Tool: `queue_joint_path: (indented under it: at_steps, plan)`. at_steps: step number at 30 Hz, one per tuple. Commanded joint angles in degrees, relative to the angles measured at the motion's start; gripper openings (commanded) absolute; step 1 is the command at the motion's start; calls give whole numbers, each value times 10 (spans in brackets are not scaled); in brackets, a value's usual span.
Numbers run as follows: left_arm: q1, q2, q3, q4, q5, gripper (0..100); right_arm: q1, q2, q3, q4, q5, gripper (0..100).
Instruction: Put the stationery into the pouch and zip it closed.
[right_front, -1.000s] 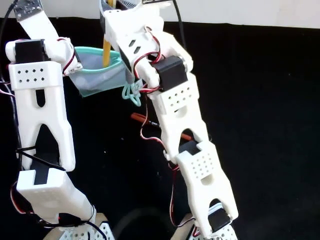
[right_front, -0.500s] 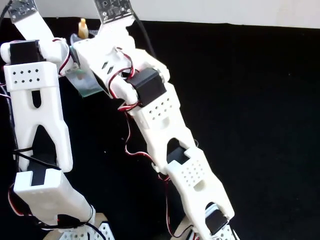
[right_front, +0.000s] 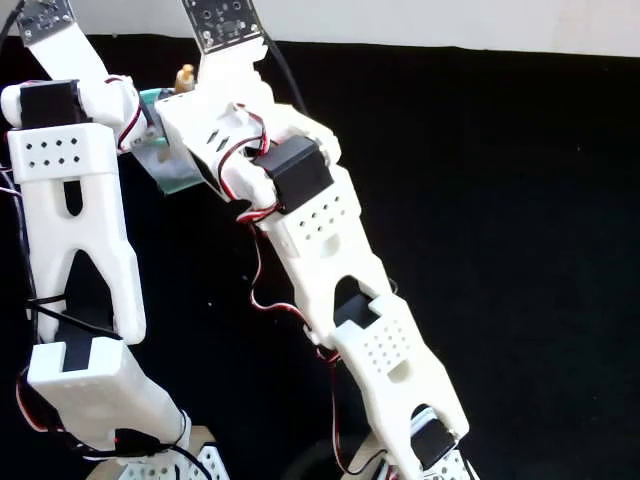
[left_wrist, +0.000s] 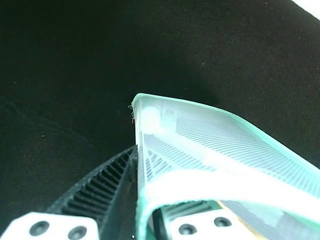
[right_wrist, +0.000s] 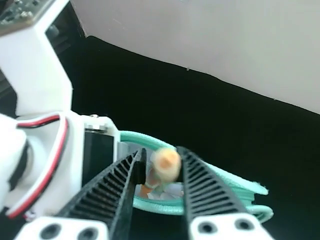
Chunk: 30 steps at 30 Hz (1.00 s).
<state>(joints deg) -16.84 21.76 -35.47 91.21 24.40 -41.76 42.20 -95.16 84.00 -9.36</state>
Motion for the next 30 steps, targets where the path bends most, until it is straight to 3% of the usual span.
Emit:
queue_joint_path:
  at_steps: [1, 8, 21, 30]
  plan:
    - [-23, 34, 3, -14, -3, 6, 14, -40, -64, 2, 10, 174]
    - [-24, 35, 3, -14, -3, 6, 32, -74, -64, -1, 10, 173]
    - [-23, 35, 3, -14, -3, 6, 163, -135, -62, 41, 11, 173]
    - [-22, 35, 3, -14, -3, 6, 168, -135, -62, 156, 154, 173]
